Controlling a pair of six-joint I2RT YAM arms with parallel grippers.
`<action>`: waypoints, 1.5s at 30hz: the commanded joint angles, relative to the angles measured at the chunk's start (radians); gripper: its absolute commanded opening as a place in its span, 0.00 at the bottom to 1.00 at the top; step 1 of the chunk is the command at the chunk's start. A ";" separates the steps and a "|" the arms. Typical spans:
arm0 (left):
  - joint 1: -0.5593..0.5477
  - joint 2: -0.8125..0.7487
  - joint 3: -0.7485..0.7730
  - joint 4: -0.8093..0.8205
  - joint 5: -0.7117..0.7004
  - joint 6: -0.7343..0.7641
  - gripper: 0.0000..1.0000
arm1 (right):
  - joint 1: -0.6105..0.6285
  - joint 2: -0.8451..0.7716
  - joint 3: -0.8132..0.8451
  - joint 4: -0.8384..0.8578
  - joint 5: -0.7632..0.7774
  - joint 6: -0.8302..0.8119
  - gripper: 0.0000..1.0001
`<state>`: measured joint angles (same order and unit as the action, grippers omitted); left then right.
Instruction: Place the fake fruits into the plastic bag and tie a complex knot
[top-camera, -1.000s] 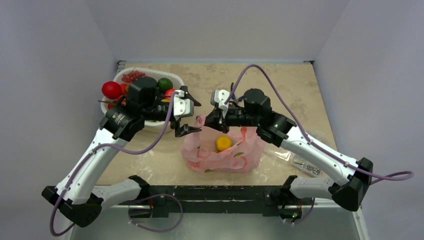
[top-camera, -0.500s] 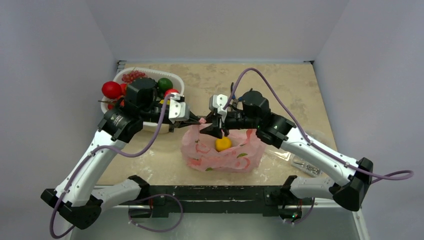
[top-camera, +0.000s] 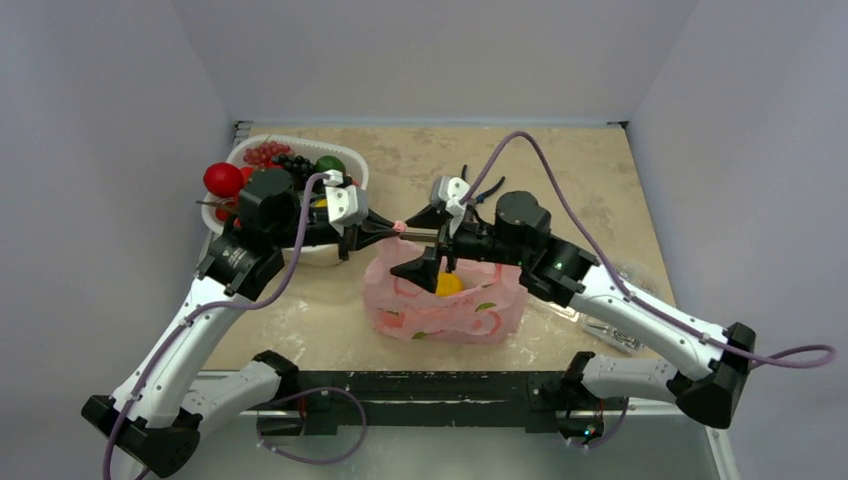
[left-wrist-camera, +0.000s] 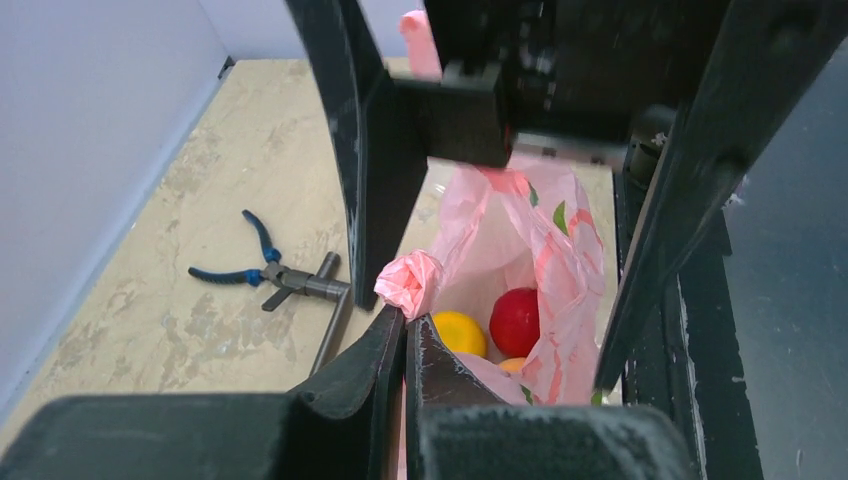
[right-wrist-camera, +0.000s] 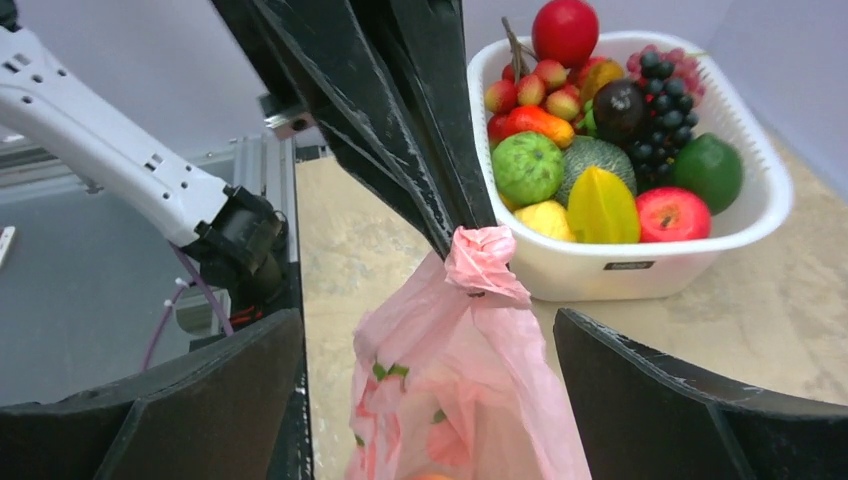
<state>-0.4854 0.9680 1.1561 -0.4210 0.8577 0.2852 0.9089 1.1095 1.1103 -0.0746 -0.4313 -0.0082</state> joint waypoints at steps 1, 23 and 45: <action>0.003 -0.040 -0.025 0.159 -0.032 -0.117 0.00 | 0.030 0.091 -0.056 0.196 0.099 0.109 0.99; 0.142 -0.160 -0.161 -0.182 0.019 0.040 0.90 | 0.088 0.147 -0.292 0.295 0.046 -0.310 0.00; 0.119 -0.100 -0.351 0.123 0.129 -0.067 0.00 | 0.043 0.164 -0.200 0.164 0.089 -0.219 0.85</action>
<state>-0.3672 0.9184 0.8520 -0.3523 0.9943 0.2527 0.9501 1.3579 0.9363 0.0967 -0.4240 -0.3420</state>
